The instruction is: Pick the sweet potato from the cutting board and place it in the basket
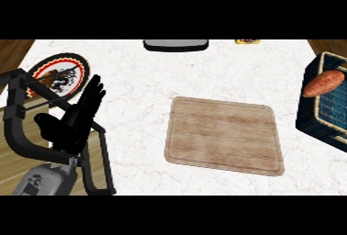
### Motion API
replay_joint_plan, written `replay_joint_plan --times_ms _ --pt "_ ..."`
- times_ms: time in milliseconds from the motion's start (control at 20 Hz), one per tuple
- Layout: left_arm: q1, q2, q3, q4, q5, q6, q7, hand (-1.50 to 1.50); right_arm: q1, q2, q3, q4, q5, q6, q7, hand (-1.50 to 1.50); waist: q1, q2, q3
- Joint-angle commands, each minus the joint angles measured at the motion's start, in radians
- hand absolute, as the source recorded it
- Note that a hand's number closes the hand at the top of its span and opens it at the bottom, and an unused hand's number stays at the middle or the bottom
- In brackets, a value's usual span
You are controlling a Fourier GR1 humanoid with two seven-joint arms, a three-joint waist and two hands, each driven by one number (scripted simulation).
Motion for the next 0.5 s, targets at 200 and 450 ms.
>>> replay_joint_plan --times_ms 200,450 --pt "0.029 0.079 0.111 0.064 -0.031 0.041 -0.018 0.0 0.136 -0.149 -0.113 0.044 -0.117 0.205 -0.091 -1.5 -0.001 0.004 -0.004" --pt "-0.002 0.113 0.146 0.087 -0.008 0.012 -0.005 0.0 0.208 -0.201 -0.166 0.057 -0.171 0.29 -0.184 -1.5 -0.001 0.007 -0.003"
